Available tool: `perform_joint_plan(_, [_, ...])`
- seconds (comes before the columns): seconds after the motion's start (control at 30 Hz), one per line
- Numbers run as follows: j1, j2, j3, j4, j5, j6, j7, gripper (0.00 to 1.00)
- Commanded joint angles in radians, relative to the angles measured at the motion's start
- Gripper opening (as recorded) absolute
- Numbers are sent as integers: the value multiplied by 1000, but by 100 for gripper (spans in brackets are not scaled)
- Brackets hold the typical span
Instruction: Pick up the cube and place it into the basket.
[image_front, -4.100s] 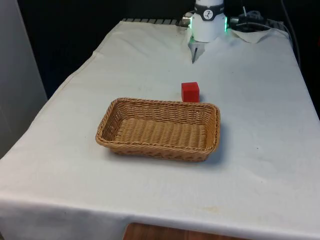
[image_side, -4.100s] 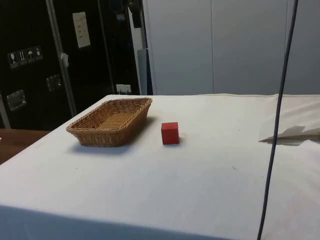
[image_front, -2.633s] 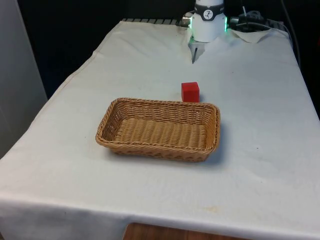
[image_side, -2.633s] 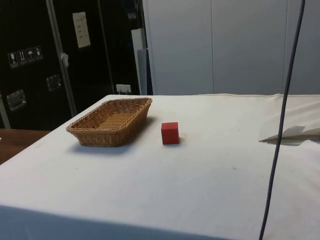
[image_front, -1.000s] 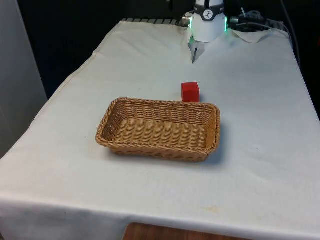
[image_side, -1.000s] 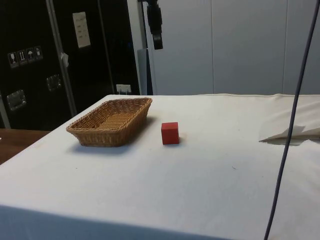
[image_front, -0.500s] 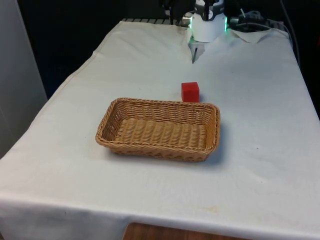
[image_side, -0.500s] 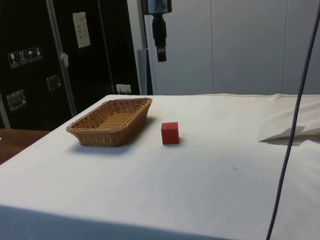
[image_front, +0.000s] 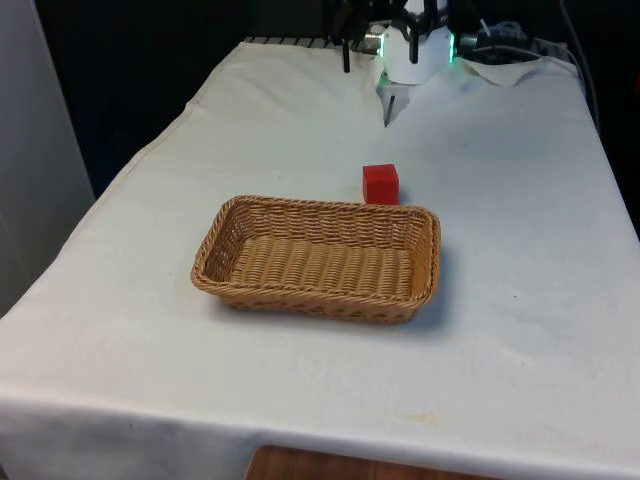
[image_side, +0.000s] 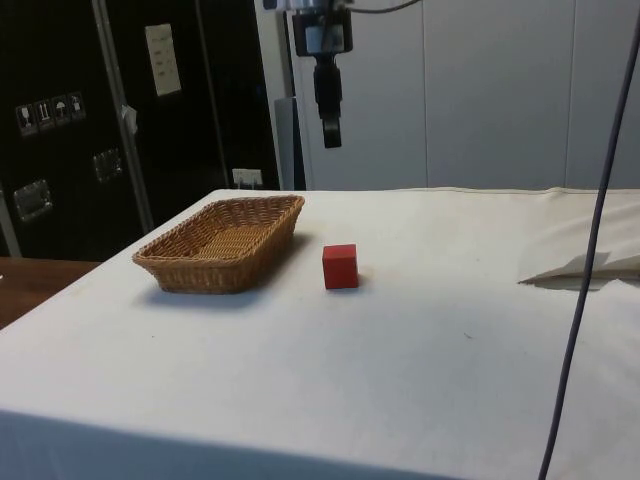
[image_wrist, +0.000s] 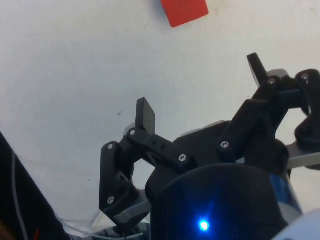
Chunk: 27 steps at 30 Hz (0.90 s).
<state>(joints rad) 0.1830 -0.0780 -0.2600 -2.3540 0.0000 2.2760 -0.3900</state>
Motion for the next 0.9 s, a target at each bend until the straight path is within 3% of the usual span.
perform_joint_plan(0.0, [0, 6, -2, -5, 11, 16, -8, 100])
perform_joint_plan(0.87, [2, 131, 3, -20, 41, 111, -6, 100])
